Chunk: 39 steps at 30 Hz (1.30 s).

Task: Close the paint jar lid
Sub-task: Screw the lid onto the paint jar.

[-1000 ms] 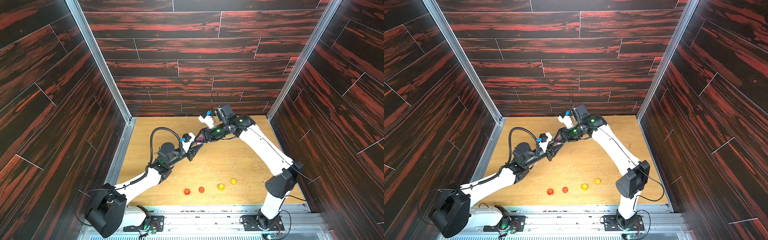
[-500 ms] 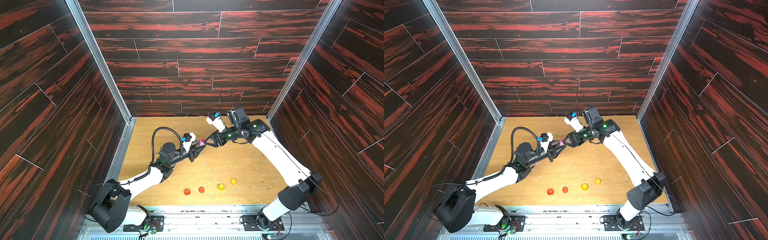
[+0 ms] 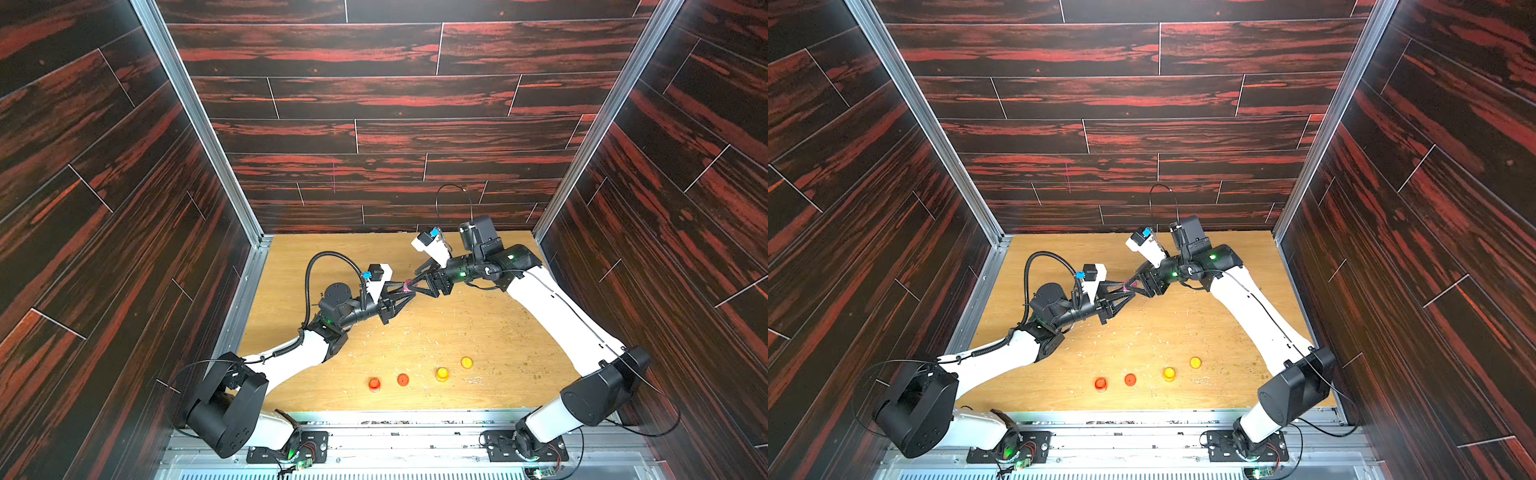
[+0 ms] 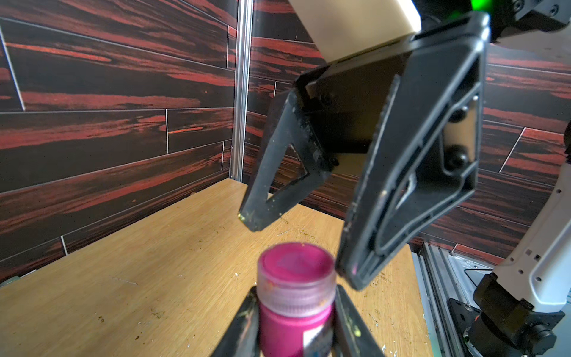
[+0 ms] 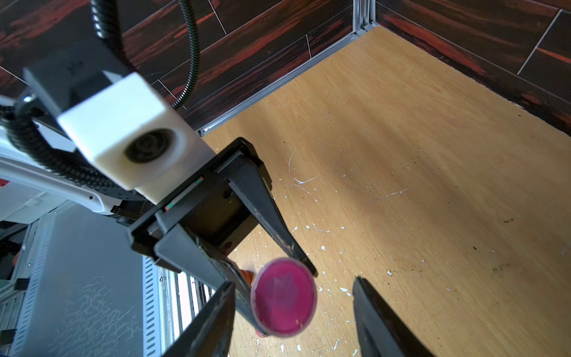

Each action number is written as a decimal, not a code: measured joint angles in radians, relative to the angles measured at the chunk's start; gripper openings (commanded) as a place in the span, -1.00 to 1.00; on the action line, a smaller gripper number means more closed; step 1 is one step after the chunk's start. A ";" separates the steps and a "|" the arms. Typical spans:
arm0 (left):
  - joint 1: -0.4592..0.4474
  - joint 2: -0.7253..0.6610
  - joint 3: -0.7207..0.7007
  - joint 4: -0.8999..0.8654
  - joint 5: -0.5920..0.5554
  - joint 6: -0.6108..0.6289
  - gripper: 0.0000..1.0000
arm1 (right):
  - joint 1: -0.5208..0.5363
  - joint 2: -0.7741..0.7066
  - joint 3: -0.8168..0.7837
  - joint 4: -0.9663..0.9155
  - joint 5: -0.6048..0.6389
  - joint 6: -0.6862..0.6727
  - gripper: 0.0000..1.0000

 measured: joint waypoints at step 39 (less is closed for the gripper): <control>-0.008 0.225 0.092 0.033 -0.467 0.103 -0.76 | 0.147 0.206 0.014 0.263 0.572 0.717 0.21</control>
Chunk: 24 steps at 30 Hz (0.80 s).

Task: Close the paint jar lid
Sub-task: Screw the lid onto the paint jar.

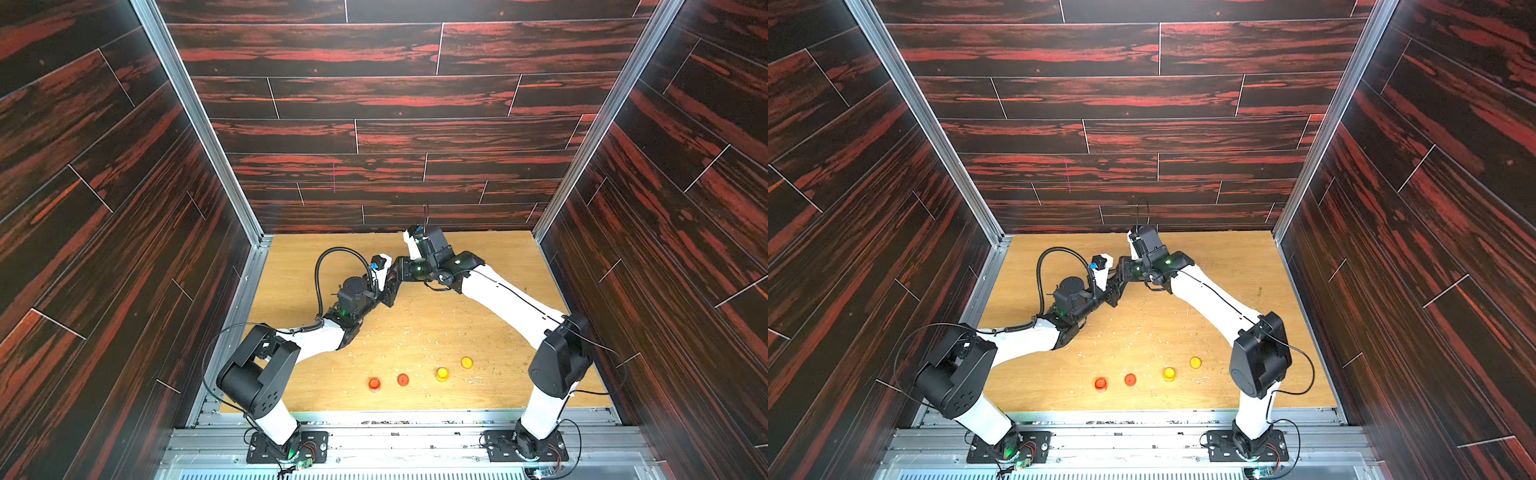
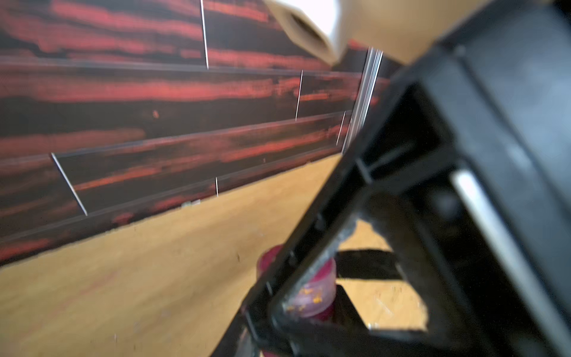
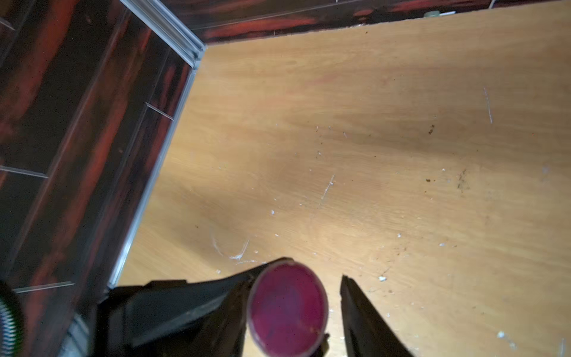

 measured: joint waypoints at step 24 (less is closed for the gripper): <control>0.039 -0.253 -0.102 -0.015 0.398 -0.150 -0.77 | -0.138 -0.215 0.039 -0.251 -0.557 -0.614 0.31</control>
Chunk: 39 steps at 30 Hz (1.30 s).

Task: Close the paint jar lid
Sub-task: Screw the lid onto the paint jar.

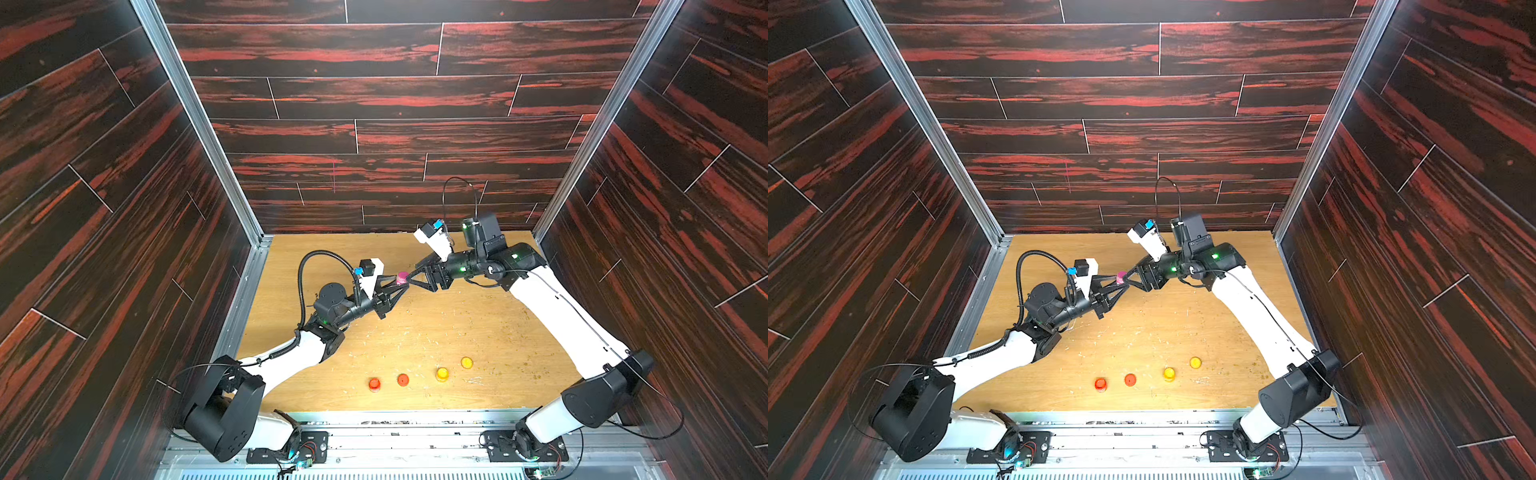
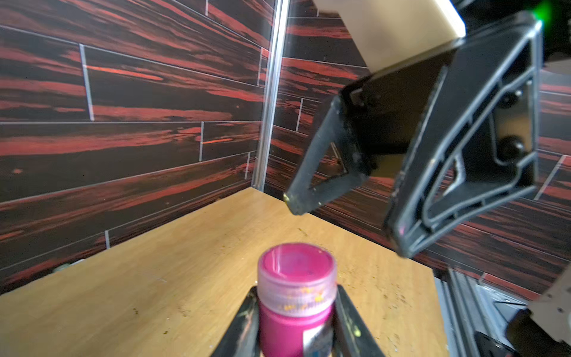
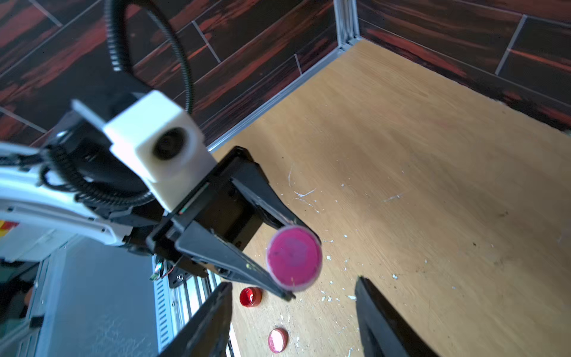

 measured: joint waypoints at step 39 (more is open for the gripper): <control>0.000 -0.005 0.013 -0.061 0.040 -0.003 -0.76 | 0.006 0.082 -0.012 0.022 -0.069 -0.017 -0.04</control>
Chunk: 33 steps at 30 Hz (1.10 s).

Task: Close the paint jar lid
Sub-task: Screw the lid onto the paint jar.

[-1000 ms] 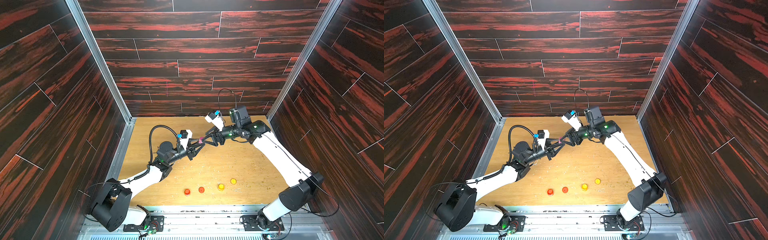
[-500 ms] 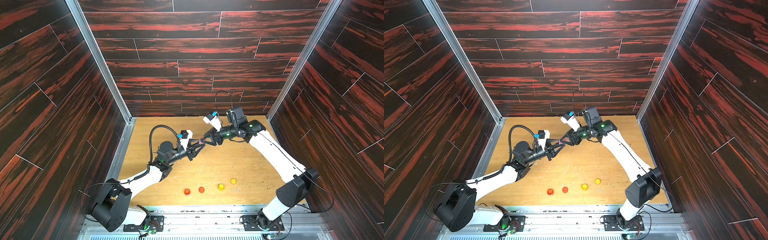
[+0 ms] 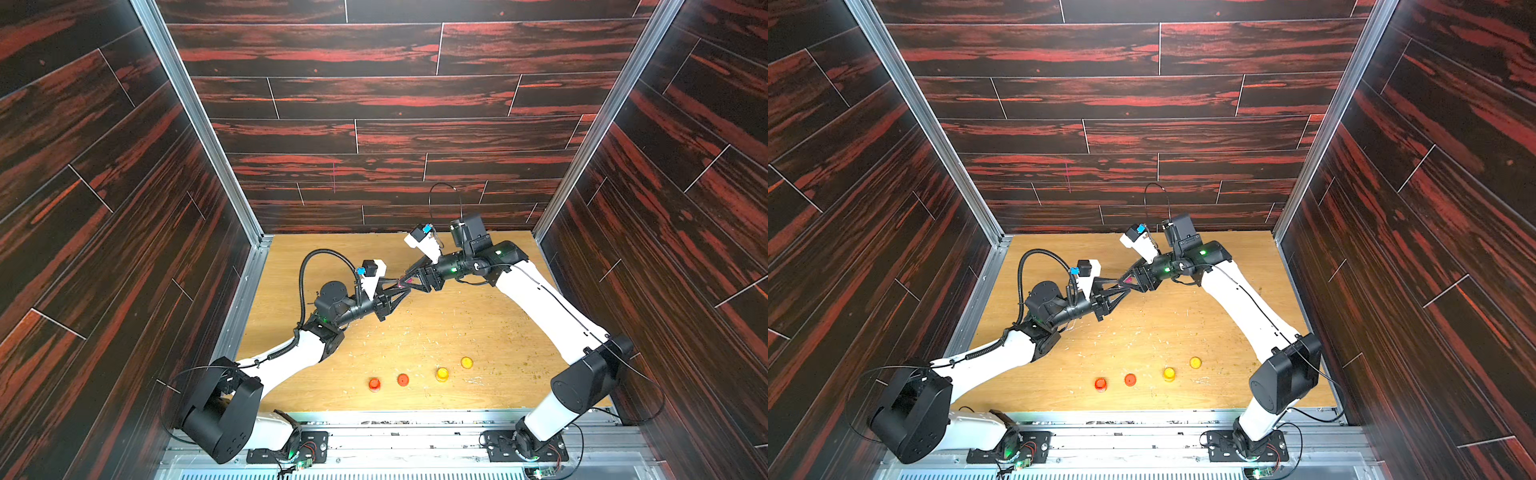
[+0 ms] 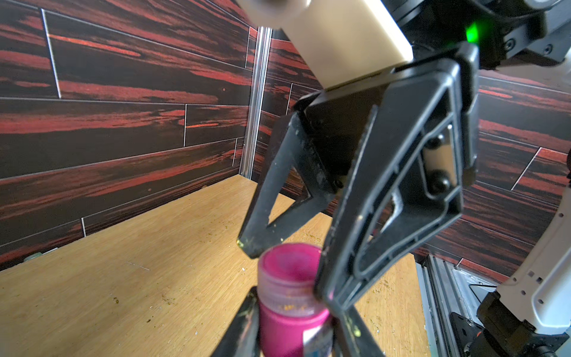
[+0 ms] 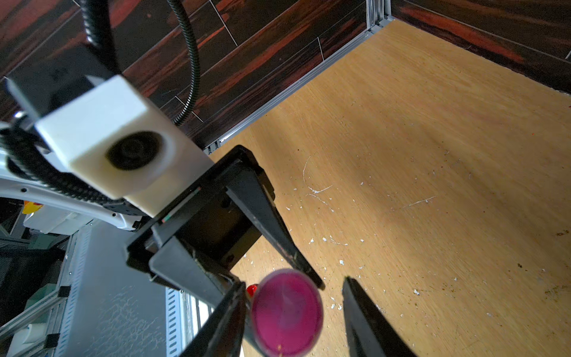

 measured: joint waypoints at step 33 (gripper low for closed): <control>0.009 0.120 0.032 0.150 -0.274 0.023 -0.76 | 0.073 -0.012 0.000 0.128 0.419 0.468 0.29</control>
